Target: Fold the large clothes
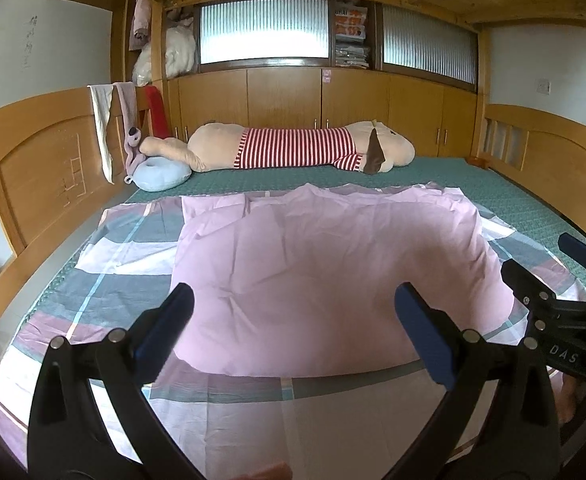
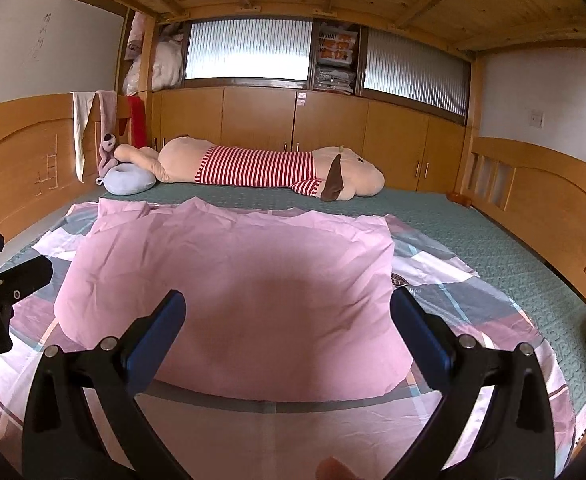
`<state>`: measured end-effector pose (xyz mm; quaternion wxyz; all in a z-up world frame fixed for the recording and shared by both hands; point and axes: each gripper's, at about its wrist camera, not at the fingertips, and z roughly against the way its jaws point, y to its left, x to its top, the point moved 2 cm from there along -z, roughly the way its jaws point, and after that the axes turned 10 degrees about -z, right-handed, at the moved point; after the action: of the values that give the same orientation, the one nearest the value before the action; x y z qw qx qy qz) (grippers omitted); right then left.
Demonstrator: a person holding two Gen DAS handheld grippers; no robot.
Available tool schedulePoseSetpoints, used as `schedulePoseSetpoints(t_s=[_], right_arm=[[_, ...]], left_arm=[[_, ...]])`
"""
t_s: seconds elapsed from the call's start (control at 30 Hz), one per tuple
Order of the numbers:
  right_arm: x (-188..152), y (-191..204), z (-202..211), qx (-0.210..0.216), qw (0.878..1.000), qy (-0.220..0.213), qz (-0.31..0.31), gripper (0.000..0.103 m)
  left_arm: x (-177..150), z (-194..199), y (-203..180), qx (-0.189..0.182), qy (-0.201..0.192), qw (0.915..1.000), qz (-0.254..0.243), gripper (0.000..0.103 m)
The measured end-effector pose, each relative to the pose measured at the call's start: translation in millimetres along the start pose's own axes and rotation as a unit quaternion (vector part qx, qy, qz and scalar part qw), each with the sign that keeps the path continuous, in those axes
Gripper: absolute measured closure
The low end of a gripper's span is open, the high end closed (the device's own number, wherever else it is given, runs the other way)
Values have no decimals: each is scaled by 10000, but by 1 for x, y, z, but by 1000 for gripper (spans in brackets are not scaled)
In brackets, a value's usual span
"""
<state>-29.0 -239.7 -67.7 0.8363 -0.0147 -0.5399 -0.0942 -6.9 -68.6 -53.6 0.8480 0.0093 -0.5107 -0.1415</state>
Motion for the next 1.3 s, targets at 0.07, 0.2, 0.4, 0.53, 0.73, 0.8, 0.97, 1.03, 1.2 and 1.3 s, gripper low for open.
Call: schedulePoseSetpoints(t_s=[0.07, 0.2, 0.4, 0.53, 0.73, 0.8, 0.97, 1.03, 1.2, 1.3], right_arm=[[0, 0, 0, 8, 10000, 6, -14, 1], [0, -1, -1, 13, 10000, 16, -8, 1], [-2, 2, -1, 16, 10000, 52, 14, 1], [-4, 4, -2, 20, 10000, 75, 27, 1], [-4, 6, -2, 13, 10000, 81, 35, 1], [-5, 6, -2, 21, 9999, 90, 40, 1], [-7, 7, -3, 43, 9999, 124, 47, 1], [-7, 6, -4, 46, 9999, 131, 58, 1], [-7, 7, -4, 46, 9999, 141, 64, 1], [-9, 7, -6, 60, 9998, 170, 68, 1]], left_arm=[[0, 0, 0, -7, 9, 10000, -5, 2], [-2, -1, -1, -8, 30, 10000, -31, 2], [-2, -1, -1, -19, 30, 10000, -56, 2], [-3, -3, -1, -53, 64, 10000, -34, 2], [-4, -4, 2, -112, 85, 9999, 47, 2], [-3, -5, 3, -129, 101, 9998, 57, 2], [-4, -5, 4, -207, 119, 9997, 109, 2], [-4, -6, 4, -183, 139, 9997, 97, 2], [-4, -7, 2, -168, 128, 9998, 70, 2], [-5, -7, 0, -83, 99, 9999, 0, 2]])
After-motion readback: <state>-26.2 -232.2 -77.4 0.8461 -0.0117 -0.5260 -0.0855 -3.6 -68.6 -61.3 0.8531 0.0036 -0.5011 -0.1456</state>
